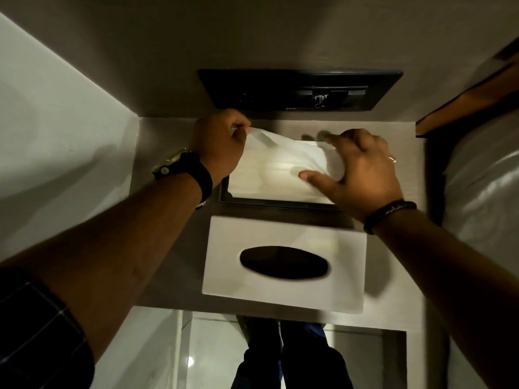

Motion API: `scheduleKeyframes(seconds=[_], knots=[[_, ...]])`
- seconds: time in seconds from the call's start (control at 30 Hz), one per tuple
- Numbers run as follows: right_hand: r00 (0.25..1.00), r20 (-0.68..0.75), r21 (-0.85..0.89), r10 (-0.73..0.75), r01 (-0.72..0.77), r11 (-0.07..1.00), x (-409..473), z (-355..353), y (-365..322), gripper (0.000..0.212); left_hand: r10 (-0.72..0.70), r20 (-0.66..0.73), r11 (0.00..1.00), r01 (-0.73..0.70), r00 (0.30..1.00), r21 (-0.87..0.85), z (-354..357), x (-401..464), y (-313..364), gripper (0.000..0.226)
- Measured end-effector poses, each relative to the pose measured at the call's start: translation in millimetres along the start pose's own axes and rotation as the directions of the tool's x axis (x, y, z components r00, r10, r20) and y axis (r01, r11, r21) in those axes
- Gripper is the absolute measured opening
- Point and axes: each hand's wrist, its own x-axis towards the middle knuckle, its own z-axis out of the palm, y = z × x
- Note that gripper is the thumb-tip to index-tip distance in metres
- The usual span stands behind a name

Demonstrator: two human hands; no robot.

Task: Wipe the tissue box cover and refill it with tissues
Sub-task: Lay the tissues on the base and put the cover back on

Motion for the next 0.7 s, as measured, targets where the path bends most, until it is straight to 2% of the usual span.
scheduleKeyframes(seconds=[0.03, 0.1, 0.2, 0.27, 0.37, 0.43, 0.57, 0.7], knots=[[1.0, 0.02, -0.082, -0.022, 0.024, 0.996, -0.8, 0.9, -1.6, 0.075, -0.009, -0.004, 1.0, 0.009, 1.0, -0.009, 0.6, 0.8, 0.4, 0.019], [0.999, 0.0, -0.168, -0.044, 0.044, 0.985, 0.8, 3.3, -2.2, 0.062, -0.007, -0.004, 1.0, 0.007, 1.0, -0.024, 1.6, 2.0, 1.4, 0.019], [0.992, -0.114, -0.137, -0.047, 0.031, 0.99, 7.4, 3.1, -1.1, 0.036, 0.022, -0.018, 0.999, -0.023, 1.0, -0.045, -0.7, 3.0, 2.6, 0.019], [0.985, -0.165, -0.1, -0.047, 0.031, 0.995, 8.8, 1.1, -1.1, 0.034, 0.094, -0.043, 0.995, -0.095, 0.995, -0.028, -5.1, 1.6, 3.5, 0.019], [0.971, -0.207, -0.114, -0.122, 0.1, 0.988, 1.6, 0.4, -1.1, 0.036, 0.259, -0.071, 0.963, -0.252, 0.963, 0.096, -10.8, -10.7, -0.4, 0.018], [0.972, -0.178, -0.124, -0.151, 0.13, 0.984, -7.6, 0.9, 2.1, 0.032, 0.304, -0.011, 0.939, -0.297, 0.953, 0.174, -9.0, -27.4, -7.1, 0.019], [0.992, -0.006, -0.198, -0.128, 0.125, 0.972, -19.6, 5.5, 9.4, 0.026, 0.304, 0.144, 0.91, -0.331, 0.942, 0.248, -1.6, -56.5, -21.0, 0.014], [0.989, 0.088, -0.205, -0.116, 0.132, 0.97, -26.8, 7.9, 10.0, 0.045, 0.322, 0.218, 0.86, -0.381, 0.921, 0.339, -2.5, -63.6, -26.5, 0.011]])
